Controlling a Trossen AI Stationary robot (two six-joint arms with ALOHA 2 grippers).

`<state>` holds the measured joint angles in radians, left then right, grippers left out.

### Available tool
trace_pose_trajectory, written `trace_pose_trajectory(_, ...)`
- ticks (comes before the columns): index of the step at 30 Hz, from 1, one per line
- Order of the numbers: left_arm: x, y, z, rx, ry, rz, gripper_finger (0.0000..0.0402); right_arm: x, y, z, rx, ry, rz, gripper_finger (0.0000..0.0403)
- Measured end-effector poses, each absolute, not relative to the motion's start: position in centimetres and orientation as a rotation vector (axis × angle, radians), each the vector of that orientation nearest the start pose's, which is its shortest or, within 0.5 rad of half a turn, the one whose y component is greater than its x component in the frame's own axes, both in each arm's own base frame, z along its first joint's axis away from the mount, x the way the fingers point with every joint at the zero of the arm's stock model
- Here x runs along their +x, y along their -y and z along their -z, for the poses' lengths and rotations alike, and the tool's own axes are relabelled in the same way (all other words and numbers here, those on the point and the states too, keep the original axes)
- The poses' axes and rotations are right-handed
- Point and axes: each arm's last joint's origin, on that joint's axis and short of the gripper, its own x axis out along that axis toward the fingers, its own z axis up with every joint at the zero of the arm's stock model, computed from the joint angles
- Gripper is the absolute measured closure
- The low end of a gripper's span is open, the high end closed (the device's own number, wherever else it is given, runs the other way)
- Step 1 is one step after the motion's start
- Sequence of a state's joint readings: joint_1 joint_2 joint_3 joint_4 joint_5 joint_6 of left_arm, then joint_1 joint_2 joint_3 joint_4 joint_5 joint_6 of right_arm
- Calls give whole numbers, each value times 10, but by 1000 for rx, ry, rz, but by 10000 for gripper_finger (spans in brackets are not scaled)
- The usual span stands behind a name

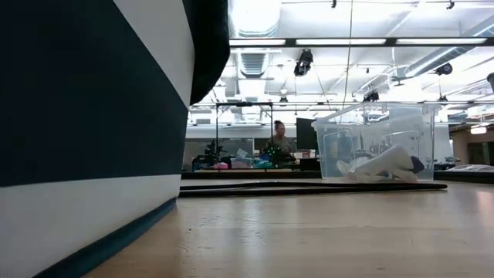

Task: Pick & Place Cloths
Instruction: Put the blue shirt into the blue laundry bin

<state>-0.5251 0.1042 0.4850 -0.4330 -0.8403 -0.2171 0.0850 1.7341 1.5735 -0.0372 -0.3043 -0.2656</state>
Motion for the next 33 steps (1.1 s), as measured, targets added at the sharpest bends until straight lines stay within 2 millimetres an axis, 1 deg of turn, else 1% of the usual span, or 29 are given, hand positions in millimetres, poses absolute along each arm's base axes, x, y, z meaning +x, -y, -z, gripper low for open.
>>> trace_pose_trajectory(5, 51, 3, -271, -158, -16, -375, 225, 404, -50, -384, -184, -76, -541, 395)
trace_pose_trajectory(8, 48, 1, -271, -138, -6, -375, 225, 403, -56, -386, -159, -75, -563, 395)
trace_pose_trajectory(10, 45, 0, -272, -137, 7, -373, 225, 405, -62, -382, -158, -79, -578, 395)
trace_pose_trajectory(12, 42, -1, -272, -148, 16, -329, 225, 409, -70, -375, -147, -95, -596, 395)
trace_pose_trajectory(15, 40, 1, -269, -111, -1, -203, 225, 417, -82, -362, -136, -114, -624, 395)
trace_pose_trajectory(18, 41, 2, -269, -110, -6, -165, 225, 429, -92, -350, -142, -128, -644, 395)
trace_pose_trajectory(23, 46, 4, -247, -111, -95, -253, 225, 446, -106, -336, -148, -155, -677, 395)
trace_pose_trajectory(26, 50, 5, -243, -130, -79, -278, 225, 458, -116, -329, -139, -155, -743, 395)
trace_pose_trajectory(27, 50, 5, -241, -138, -76, -313, 225, 462, -120, -327, -128, -157, -765, 395)
trace_pose_trajectory(30, 52, 2, -233, -148, -66, -465, 225, 474, -134, -316, -88, -185, -862, 395)
trace_pose_trajectory(33, 54, 4, -230, -161, -70, -461, 225, 486, -149, -303, -38, -229, -1000, 395)
